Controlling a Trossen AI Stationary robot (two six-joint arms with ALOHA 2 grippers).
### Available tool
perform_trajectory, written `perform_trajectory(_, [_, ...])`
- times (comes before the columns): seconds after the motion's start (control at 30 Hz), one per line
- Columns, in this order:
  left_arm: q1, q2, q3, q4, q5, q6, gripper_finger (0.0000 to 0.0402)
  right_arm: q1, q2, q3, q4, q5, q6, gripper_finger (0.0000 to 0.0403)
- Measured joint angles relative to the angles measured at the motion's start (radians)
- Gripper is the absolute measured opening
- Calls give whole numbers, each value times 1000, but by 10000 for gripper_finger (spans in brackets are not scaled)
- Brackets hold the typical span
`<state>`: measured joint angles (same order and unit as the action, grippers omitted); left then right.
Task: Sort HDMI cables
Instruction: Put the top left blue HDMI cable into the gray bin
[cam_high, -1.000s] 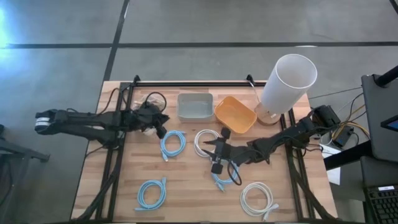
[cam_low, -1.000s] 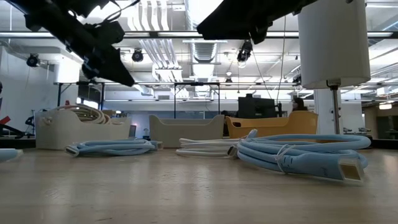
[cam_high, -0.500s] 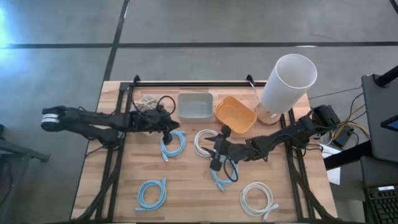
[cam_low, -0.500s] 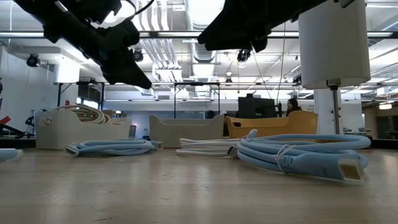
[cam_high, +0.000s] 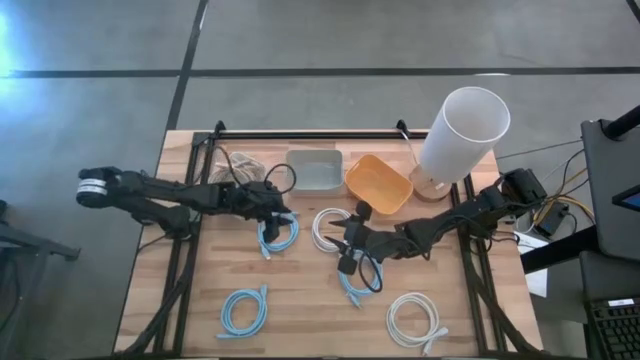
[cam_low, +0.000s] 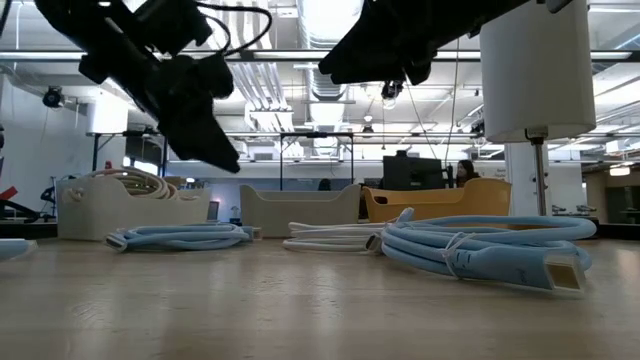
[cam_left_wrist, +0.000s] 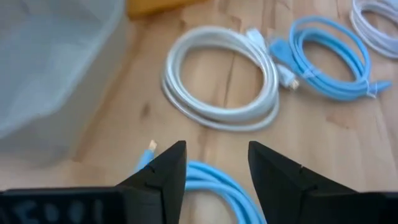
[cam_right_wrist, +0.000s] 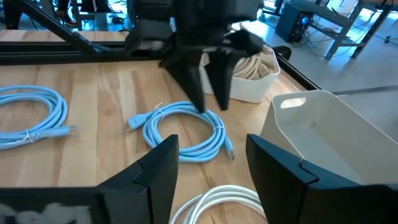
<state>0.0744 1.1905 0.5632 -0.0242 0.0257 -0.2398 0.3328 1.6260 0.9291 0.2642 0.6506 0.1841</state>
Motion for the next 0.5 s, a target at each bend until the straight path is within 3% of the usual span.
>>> perform_trajectory(0.5, [-107, 220, 0, -29, -14, -187, 170, 1, 0, 0, -6, 0, 0, 185])
